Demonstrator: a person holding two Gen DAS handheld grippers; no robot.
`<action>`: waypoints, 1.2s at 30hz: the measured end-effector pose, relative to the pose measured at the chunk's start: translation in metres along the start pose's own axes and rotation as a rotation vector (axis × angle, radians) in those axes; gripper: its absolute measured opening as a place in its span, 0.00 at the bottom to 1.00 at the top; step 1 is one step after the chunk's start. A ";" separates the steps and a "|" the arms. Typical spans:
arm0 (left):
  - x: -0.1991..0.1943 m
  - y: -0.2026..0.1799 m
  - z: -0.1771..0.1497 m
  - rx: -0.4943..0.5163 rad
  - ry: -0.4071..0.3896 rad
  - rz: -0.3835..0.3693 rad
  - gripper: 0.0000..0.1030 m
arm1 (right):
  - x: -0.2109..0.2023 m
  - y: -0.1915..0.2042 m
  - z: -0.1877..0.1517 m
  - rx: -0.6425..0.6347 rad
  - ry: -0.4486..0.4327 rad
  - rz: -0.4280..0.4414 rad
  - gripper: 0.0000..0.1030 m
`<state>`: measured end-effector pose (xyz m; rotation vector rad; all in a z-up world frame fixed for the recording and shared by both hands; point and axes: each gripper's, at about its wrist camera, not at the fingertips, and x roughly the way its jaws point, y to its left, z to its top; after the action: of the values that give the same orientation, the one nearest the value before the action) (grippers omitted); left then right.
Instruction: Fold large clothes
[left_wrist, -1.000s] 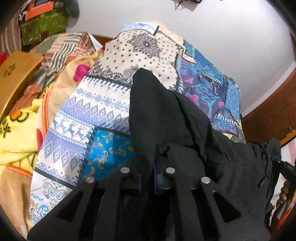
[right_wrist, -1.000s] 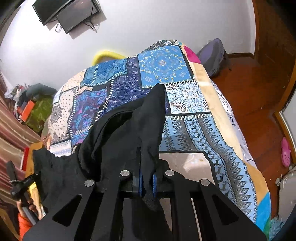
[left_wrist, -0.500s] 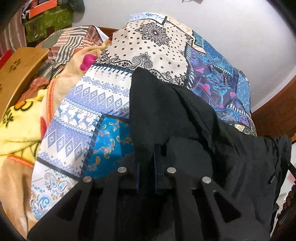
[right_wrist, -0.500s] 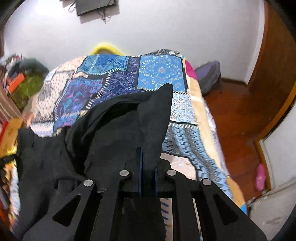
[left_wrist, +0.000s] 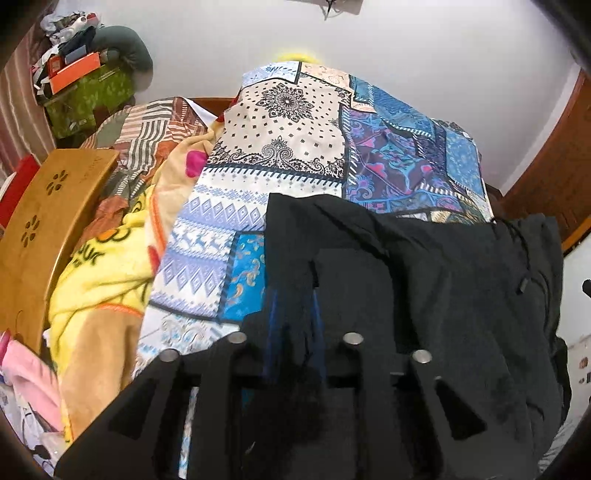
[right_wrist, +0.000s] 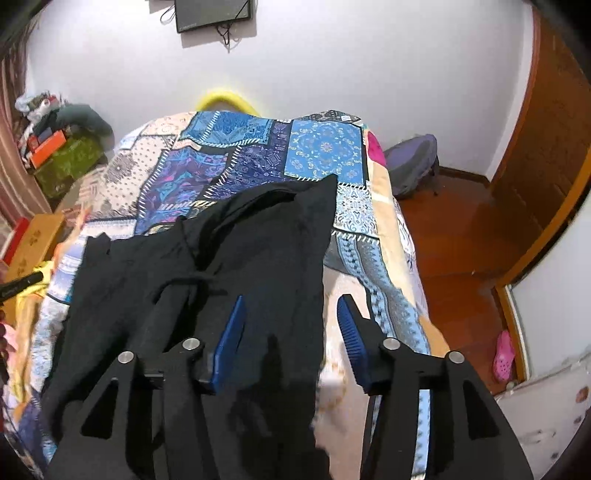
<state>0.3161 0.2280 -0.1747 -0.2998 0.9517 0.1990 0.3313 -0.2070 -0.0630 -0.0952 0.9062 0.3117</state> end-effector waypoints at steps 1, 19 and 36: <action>-0.004 0.002 -0.003 0.000 -0.001 0.001 0.26 | -0.003 -0.001 -0.002 0.007 0.000 0.003 0.49; -0.010 0.053 -0.093 -0.023 0.137 0.041 0.32 | -0.025 -0.017 -0.068 -0.034 0.090 0.008 0.51; 0.036 0.072 -0.179 -0.122 0.302 -0.005 0.56 | 0.015 -0.044 -0.126 0.168 0.271 0.140 0.60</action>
<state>0.1778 0.2366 -0.3136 -0.4533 1.2393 0.2118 0.2580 -0.2718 -0.1543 0.0835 1.2077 0.3572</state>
